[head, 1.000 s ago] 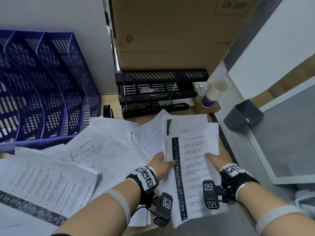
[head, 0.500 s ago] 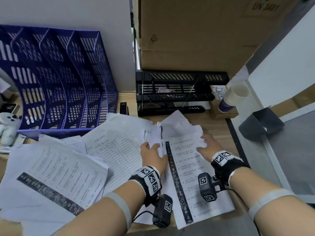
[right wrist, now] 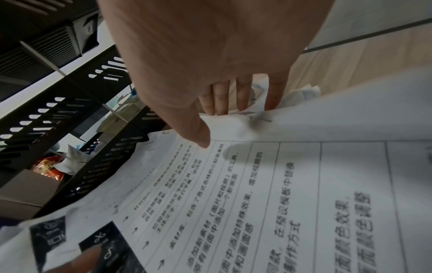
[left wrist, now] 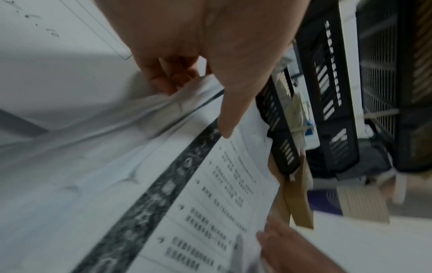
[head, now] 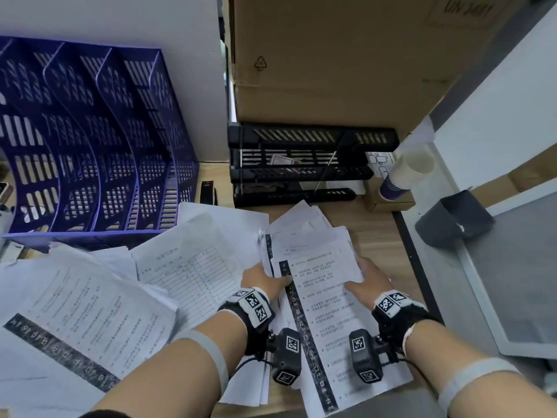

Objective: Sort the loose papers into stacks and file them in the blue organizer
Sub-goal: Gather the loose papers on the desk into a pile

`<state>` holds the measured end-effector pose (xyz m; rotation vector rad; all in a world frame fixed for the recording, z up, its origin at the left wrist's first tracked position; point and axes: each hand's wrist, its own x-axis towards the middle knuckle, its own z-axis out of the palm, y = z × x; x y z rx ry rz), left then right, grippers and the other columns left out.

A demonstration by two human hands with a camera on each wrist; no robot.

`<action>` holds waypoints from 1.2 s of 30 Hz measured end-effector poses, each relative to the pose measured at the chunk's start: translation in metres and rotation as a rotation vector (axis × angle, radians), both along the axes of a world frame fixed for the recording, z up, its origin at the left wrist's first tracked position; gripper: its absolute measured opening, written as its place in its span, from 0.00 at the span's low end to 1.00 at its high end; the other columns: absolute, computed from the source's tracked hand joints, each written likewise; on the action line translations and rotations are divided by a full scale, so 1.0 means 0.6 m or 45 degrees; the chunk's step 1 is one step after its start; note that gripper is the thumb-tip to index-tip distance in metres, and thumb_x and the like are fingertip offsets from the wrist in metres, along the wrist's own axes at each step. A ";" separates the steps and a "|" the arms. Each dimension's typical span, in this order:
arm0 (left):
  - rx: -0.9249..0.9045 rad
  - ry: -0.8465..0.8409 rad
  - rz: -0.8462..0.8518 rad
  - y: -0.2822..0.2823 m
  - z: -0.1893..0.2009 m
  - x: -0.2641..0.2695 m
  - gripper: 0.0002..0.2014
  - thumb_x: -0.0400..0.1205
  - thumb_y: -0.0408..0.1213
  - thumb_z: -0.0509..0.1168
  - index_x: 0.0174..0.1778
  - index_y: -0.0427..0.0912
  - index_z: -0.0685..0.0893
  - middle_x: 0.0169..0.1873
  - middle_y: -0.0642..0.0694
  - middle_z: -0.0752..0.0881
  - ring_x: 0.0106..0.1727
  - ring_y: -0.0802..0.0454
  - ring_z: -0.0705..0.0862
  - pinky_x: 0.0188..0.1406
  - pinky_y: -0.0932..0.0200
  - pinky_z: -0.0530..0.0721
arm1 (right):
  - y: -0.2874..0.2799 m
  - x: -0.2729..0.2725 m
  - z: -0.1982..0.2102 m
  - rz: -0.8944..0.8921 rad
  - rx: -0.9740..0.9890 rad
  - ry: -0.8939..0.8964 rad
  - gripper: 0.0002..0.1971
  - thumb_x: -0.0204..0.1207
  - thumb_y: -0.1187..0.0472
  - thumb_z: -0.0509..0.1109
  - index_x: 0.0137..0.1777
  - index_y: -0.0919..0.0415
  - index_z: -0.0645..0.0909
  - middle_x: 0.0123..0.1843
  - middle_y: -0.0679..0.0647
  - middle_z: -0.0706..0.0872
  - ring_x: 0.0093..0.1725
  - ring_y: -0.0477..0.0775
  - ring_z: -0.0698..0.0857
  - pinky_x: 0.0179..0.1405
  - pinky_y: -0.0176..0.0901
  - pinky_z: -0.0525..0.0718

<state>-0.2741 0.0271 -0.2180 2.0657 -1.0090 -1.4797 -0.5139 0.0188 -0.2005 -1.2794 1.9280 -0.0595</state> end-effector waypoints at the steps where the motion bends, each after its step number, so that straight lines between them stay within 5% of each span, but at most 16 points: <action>1: -0.032 0.014 -0.037 0.003 -0.001 -0.004 0.20 0.73 0.40 0.78 0.59 0.40 0.86 0.56 0.43 0.91 0.57 0.42 0.89 0.57 0.53 0.87 | 0.004 -0.002 0.003 -0.003 0.008 -0.036 0.36 0.68 0.55 0.72 0.78 0.48 0.67 0.72 0.48 0.80 0.70 0.56 0.79 0.68 0.46 0.76; 6: -0.222 0.238 -0.010 0.010 0.029 -0.013 0.15 0.82 0.34 0.70 0.65 0.45 0.84 0.60 0.45 0.90 0.62 0.45 0.88 0.68 0.45 0.83 | 0.005 -0.008 0.029 -0.201 -0.031 -0.196 0.39 0.71 0.62 0.75 0.81 0.53 0.61 0.78 0.54 0.73 0.75 0.59 0.74 0.72 0.51 0.73; 10: -0.430 0.311 -0.153 -0.019 0.100 0.007 0.11 0.82 0.39 0.70 0.60 0.46 0.86 0.55 0.49 0.92 0.56 0.52 0.90 0.62 0.50 0.86 | -0.017 -0.006 0.099 -0.394 -0.278 -0.342 0.40 0.73 0.64 0.74 0.81 0.52 0.57 0.69 0.49 0.75 0.64 0.56 0.79 0.65 0.52 0.78; 13: -0.583 0.335 -0.217 -0.045 0.170 0.023 0.11 0.81 0.45 0.71 0.56 0.45 0.88 0.50 0.50 0.93 0.52 0.55 0.91 0.57 0.53 0.88 | -0.033 0.001 0.157 -0.486 -0.498 -0.484 0.37 0.68 0.56 0.76 0.75 0.42 0.63 0.64 0.46 0.80 0.59 0.57 0.84 0.56 0.64 0.87; 15: -0.676 0.373 -0.199 -0.059 0.213 0.033 0.13 0.80 0.48 0.72 0.56 0.47 0.88 0.50 0.51 0.93 0.52 0.58 0.91 0.56 0.56 0.88 | -0.039 0.013 0.192 -0.536 -0.645 -0.602 0.29 0.69 0.59 0.75 0.69 0.44 0.69 0.61 0.48 0.85 0.59 0.57 0.86 0.55 0.60 0.88; 18: -0.789 0.550 -0.085 -0.072 0.266 0.050 0.16 0.75 0.55 0.75 0.52 0.49 0.90 0.51 0.44 0.93 0.57 0.44 0.91 0.59 0.41 0.88 | -0.036 0.041 0.244 -0.615 -0.851 -0.791 0.23 0.72 0.65 0.71 0.65 0.50 0.74 0.59 0.54 0.87 0.57 0.55 0.89 0.53 0.51 0.89; 20: -0.826 0.656 -0.015 -0.075 0.284 0.068 0.16 0.74 0.53 0.75 0.52 0.47 0.90 0.51 0.42 0.93 0.56 0.41 0.91 0.57 0.42 0.89 | -0.020 0.060 0.264 -0.670 -0.946 -0.902 0.20 0.73 0.67 0.71 0.63 0.53 0.77 0.56 0.56 0.89 0.54 0.54 0.90 0.46 0.47 0.91; 23: -0.859 0.602 -0.103 -0.061 0.278 0.092 0.17 0.76 0.47 0.76 0.58 0.46 0.88 0.53 0.47 0.93 0.56 0.51 0.91 0.56 0.50 0.88 | 0.020 0.095 0.248 -0.661 -0.825 -0.883 0.13 0.71 0.63 0.74 0.56 0.52 0.85 0.54 0.54 0.92 0.55 0.57 0.90 0.48 0.53 0.91; 25: -0.795 0.501 -0.259 -0.044 0.253 0.101 0.21 0.74 0.43 0.79 0.62 0.50 0.86 0.56 0.50 0.92 0.58 0.54 0.90 0.60 0.52 0.88 | 0.050 0.124 0.226 -0.715 -0.724 -0.807 0.08 0.73 0.65 0.73 0.47 0.51 0.85 0.51 0.52 0.91 0.53 0.56 0.89 0.42 0.48 0.88; 28: -0.679 0.352 -0.273 -0.033 0.215 0.110 0.17 0.70 0.46 0.82 0.53 0.60 0.89 0.50 0.49 0.93 0.53 0.49 0.91 0.59 0.41 0.89 | 0.080 0.156 0.192 -0.677 -0.725 -0.677 0.11 0.73 0.65 0.74 0.45 0.46 0.82 0.47 0.43 0.88 0.52 0.51 0.86 0.53 0.46 0.82; 30: -0.700 0.294 -0.290 -0.030 0.208 0.114 0.13 0.71 0.47 0.80 0.47 0.66 0.88 0.47 0.48 0.93 0.52 0.47 0.92 0.57 0.40 0.89 | 0.092 0.165 0.186 -0.640 -0.727 -0.555 0.07 0.70 0.59 0.74 0.46 0.47 0.83 0.48 0.50 0.89 0.52 0.56 0.87 0.56 0.54 0.84; 33: -0.681 0.491 -0.254 -0.024 0.219 0.117 0.11 0.72 0.41 0.80 0.42 0.65 0.91 0.47 0.48 0.94 0.52 0.47 0.92 0.56 0.46 0.89 | 0.106 0.170 0.197 -0.780 -0.742 -0.614 0.05 0.70 0.60 0.73 0.44 0.49 0.85 0.49 0.55 0.90 0.49 0.57 0.88 0.51 0.56 0.87; 36: -0.650 0.631 -0.217 -0.017 0.216 0.122 0.13 0.70 0.44 0.81 0.49 0.58 0.91 0.51 0.47 0.94 0.54 0.48 0.92 0.57 0.47 0.89 | 0.114 0.175 0.205 -0.901 -0.719 -0.686 0.12 0.68 0.61 0.73 0.53 0.58 0.85 0.49 0.59 0.90 0.48 0.62 0.88 0.42 0.53 0.86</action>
